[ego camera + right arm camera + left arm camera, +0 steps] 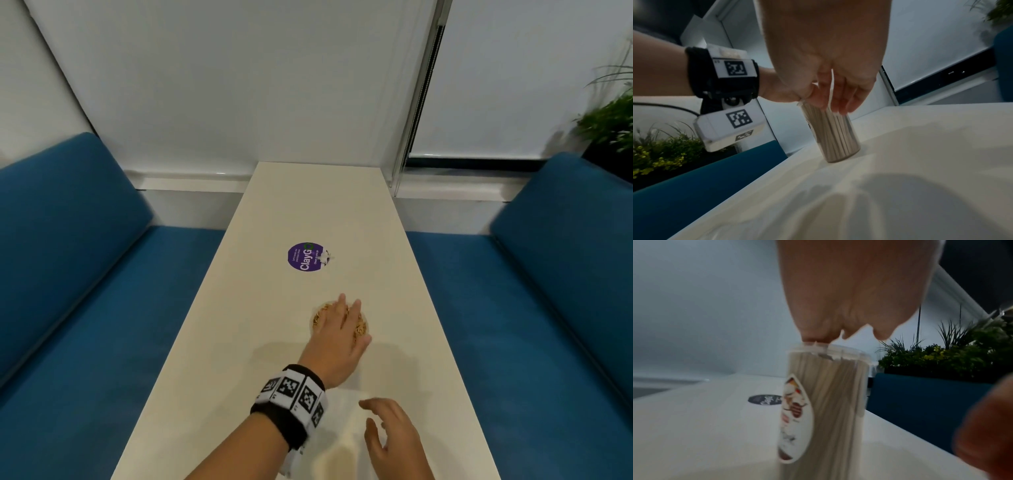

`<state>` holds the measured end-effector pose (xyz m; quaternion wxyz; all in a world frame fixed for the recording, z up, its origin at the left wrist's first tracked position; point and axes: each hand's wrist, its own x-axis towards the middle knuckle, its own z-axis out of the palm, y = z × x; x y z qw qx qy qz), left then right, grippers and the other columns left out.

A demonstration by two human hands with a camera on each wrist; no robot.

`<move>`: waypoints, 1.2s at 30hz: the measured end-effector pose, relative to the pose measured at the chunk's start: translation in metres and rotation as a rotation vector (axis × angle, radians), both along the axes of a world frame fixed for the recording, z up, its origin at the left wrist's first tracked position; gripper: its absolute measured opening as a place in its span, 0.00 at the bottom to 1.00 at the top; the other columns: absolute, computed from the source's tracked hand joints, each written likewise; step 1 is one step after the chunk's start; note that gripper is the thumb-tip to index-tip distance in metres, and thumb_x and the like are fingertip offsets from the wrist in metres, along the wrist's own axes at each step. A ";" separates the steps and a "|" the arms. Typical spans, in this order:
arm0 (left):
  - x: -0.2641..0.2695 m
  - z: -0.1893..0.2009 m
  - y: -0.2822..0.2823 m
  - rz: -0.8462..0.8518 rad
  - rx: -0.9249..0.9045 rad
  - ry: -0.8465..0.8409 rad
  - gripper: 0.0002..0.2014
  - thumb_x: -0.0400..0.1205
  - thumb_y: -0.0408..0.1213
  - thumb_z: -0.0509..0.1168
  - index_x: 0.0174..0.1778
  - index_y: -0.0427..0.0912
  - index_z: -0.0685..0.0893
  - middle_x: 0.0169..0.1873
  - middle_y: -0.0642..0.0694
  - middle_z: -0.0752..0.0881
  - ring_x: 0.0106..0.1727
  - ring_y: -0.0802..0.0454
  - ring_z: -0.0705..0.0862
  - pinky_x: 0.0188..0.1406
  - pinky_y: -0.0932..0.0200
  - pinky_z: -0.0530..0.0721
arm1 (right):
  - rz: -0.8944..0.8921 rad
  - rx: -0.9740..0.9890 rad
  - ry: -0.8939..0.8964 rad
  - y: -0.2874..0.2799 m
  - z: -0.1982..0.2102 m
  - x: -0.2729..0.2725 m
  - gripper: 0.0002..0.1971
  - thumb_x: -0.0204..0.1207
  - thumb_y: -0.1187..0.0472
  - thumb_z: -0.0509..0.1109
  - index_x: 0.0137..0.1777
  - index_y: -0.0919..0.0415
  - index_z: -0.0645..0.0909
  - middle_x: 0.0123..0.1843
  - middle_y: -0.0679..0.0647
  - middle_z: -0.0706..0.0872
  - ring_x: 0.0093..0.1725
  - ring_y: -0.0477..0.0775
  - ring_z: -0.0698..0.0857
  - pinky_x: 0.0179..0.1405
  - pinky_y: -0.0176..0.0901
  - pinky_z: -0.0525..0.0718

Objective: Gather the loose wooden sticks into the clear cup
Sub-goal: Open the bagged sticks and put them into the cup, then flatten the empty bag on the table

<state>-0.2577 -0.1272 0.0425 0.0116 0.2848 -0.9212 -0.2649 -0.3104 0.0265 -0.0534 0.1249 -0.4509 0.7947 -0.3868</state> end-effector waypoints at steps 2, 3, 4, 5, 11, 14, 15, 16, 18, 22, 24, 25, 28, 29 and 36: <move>0.019 -0.001 0.004 0.081 -0.071 0.200 0.26 0.87 0.47 0.48 0.81 0.46 0.55 0.83 0.48 0.52 0.83 0.50 0.51 0.80 0.60 0.45 | 0.081 0.187 -0.135 0.011 0.003 0.008 0.22 0.69 0.52 0.61 0.48 0.16 0.68 0.56 0.17 0.73 0.52 0.26 0.76 0.48 0.20 0.74; 0.031 -0.002 0.009 0.127 -0.087 0.296 0.23 0.87 0.44 0.51 0.78 0.45 0.64 0.79 0.49 0.62 0.79 0.53 0.62 0.79 0.63 0.54 | 0.135 0.307 -0.182 0.015 0.009 0.014 0.14 0.71 0.49 0.63 0.45 0.20 0.73 0.52 0.28 0.79 0.47 0.32 0.79 0.46 0.19 0.74; 0.044 -0.007 0.014 0.166 -0.077 0.360 0.18 0.86 0.41 0.53 0.72 0.44 0.72 0.72 0.51 0.72 0.71 0.57 0.72 0.74 0.67 0.66 | 0.175 0.415 -0.222 0.017 0.015 0.022 0.07 0.74 0.46 0.65 0.45 0.27 0.74 0.46 0.38 0.81 0.43 0.37 0.80 0.47 0.20 0.73; 0.057 -0.012 0.020 0.200 -0.055 0.399 0.14 0.85 0.39 0.55 0.66 0.45 0.78 0.61 0.54 0.77 0.59 0.62 0.77 0.64 0.73 0.73 | 0.209 0.510 -0.259 0.018 0.018 0.029 0.06 0.74 0.44 0.67 0.49 0.34 0.73 0.46 0.41 0.80 0.43 0.38 0.78 0.49 0.23 0.73; 0.128 -0.052 0.069 0.264 0.127 0.213 0.08 0.84 0.37 0.57 0.49 0.53 0.80 0.43 0.63 0.75 0.40 0.64 0.77 0.43 0.79 0.72 | 0.296 0.711 -0.280 0.018 0.008 0.076 0.25 0.65 0.30 0.68 0.48 0.51 0.73 0.49 0.48 0.76 0.49 0.47 0.77 0.56 0.33 0.74; 0.153 -0.059 0.084 0.279 0.193 0.108 0.07 0.84 0.40 0.57 0.54 0.54 0.79 0.49 0.60 0.76 0.48 0.64 0.77 0.53 0.75 0.73 | 0.319 0.676 -0.271 0.017 0.003 0.088 0.15 0.72 0.40 0.69 0.41 0.50 0.73 0.49 0.50 0.76 0.51 0.49 0.79 0.56 0.37 0.76; 0.159 -0.060 0.087 0.281 0.197 0.056 0.09 0.84 0.43 0.58 0.59 0.54 0.78 0.54 0.58 0.77 0.55 0.62 0.76 0.59 0.72 0.72 | 0.320 0.653 -0.281 0.018 0.003 0.090 0.10 0.75 0.46 0.68 0.40 0.49 0.73 0.49 0.49 0.77 0.51 0.49 0.80 0.56 0.37 0.77; 0.165 -0.061 0.089 0.279 0.193 -0.005 0.14 0.83 0.48 0.59 0.64 0.54 0.76 0.61 0.56 0.76 0.64 0.58 0.74 0.66 0.67 0.69 | 0.329 0.623 -0.294 0.019 0.003 0.090 0.08 0.77 0.49 0.66 0.38 0.48 0.73 0.48 0.48 0.78 0.49 0.47 0.80 0.54 0.35 0.78; 0.172 -0.062 0.092 0.290 0.251 -0.121 0.27 0.79 0.59 0.61 0.73 0.54 0.69 0.69 0.55 0.72 0.73 0.53 0.68 0.72 0.58 0.64 | 0.347 0.544 -0.356 0.022 0.009 0.089 0.10 0.79 0.52 0.65 0.35 0.46 0.71 0.43 0.45 0.79 0.42 0.44 0.79 0.46 0.31 0.77; 0.180 -0.068 0.095 0.281 0.290 -0.423 0.38 0.73 0.65 0.63 0.75 0.51 0.65 0.72 0.49 0.72 0.74 0.48 0.70 0.72 0.49 0.64 | 0.277 0.449 -0.378 0.028 0.020 0.085 0.08 0.78 0.55 0.66 0.39 0.48 0.72 0.44 0.45 0.81 0.41 0.45 0.78 0.42 0.30 0.76; 0.185 -0.074 0.099 0.269 0.247 -0.518 0.36 0.71 0.61 0.67 0.73 0.49 0.67 0.70 0.48 0.75 0.71 0.47 0.73 0.70 0.49 0.65 | 0.272 0.484 -0.360 0.032 0.017 0.086 0.06 0.77 0.52 0.67 0.42 0.48 0.72 0.45 0.45 0.80 0.44 0.45 0.78 0.48 0.34 0.77; 0.187 -0.077 0.102 0.280 0.260 -0.507 0.35 0.70 0.58 0.70 0.71 0.49 0.68 0.67 0.48 0.76 0.68 0.47 0.75 0.68 0.51 0.67 | 0.280 0.509 -0.355 0.034 0.016 0.088 0.07 0.77 0.50 0.68 0.44 0.48 0.73 0.45 0.45 0.80 0.45 0.46 0.78 0.52 0.36 0.77; 0.192 -0.083 0.110 0.354 0.391 -0.255 0.32 0.66 0.50 0.76 0.64 0.51 0.71 0.47 0.52 0.80 0.48 0.56 0.80 0.55 0.62 0.76 | 0.295 0.568 -0.400 0.042 0.015 0.096 0.18 0.75 0.42 0.66 0.58 0.51 0.75 0.51 0.46 0.81 0.49 0.44 0.79 0.53 0.35 0.76; 0.191 -0.079 0.113 0.360 0.431 -0.138 0.32 0.64 0.48 0.78 0.61 0.53 0.71 0.41 0.54 0.78 0.42 0.59 0.78 0.49 0.65 0.77 | 0.296 0.566 -0.429 0.043 0.017 0.099 0.22 0.75 0.39 0.65 0.62 0.52 0.75 0.54 0.47 0.82 0.50 0.43 0.79 0.51 0.33 0.75; 0.176 -0.029 0.124 0.310 0.465 0.371 0.32 0.60 0.52 0.78 0.56 0.60 0.70 0.39 0.57 0.79 0.35 0.68 0.76 0.43 0.72 0.76 | 0.296 0.152 -0.552 0.039 0.061 0.097 0.09 0.79 0.56 0.67 0.38 0.55 0.74 0.35 0.48 0.77 0.33 0.44 0.74 0.35 0.31 0.73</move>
